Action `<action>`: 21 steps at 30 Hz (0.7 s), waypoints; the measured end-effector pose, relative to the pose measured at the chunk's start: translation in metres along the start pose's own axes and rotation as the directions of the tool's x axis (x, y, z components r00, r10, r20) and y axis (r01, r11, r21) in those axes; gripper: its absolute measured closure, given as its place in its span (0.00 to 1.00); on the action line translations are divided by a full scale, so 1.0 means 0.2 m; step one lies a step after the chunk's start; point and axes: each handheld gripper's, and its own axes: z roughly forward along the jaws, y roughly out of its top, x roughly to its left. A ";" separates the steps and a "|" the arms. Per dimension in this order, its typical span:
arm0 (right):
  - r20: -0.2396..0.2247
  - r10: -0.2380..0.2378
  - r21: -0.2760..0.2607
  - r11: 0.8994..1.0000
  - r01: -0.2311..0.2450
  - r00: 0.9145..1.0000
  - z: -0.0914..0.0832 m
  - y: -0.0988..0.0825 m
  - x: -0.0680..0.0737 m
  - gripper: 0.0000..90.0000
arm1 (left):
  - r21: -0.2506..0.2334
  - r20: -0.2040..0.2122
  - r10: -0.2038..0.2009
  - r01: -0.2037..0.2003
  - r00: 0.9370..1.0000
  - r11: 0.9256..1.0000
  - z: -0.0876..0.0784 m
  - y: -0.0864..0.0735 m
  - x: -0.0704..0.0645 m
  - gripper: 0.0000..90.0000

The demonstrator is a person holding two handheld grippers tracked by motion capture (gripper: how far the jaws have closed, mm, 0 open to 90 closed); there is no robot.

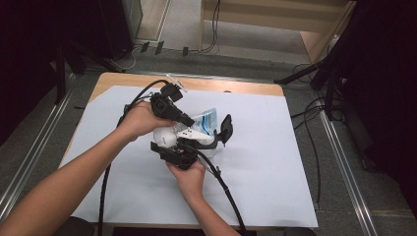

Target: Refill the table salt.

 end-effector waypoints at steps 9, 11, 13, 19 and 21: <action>0.010 -0.002 0.001 1.000 0.002 1.000 0.00 0.00 0.00 0.71 | -0.003 0.004 0.001 -0.001 1.000 1.000 0.00 0.00 0.00 0.94; 0.012 -0.004 0.003 1.000 0.004 1.000 0.00 0.00 0.00 0.71 | -0.003 0.004 0.000 0.000 1.000 1.000 0.00 0.00 0.00 0.94; 0.012 -0.003 0.003 1.000 0.003 1.000 0.00 0.00 0.00 0.71 | -0.001 0.005 0.001 -0.001 1.000 1.000 0.00 0.00 0.00 0.94; 0.000 0.000 -0.001 1.000 0.000 1.000 0.00 0.01 0.01 0.71 | -0.003 0.002 0.000 0.000 1.000 1.000 0.00 0.00 0.00 0.94; -0.003 0.003 -0.004 1.000 -0.003 1.000 0.00 0.01 0.01 0.71 | -0.003 0.001 -0.002 0.002 1.000 1.000 0.00 0.00 0.00 0.94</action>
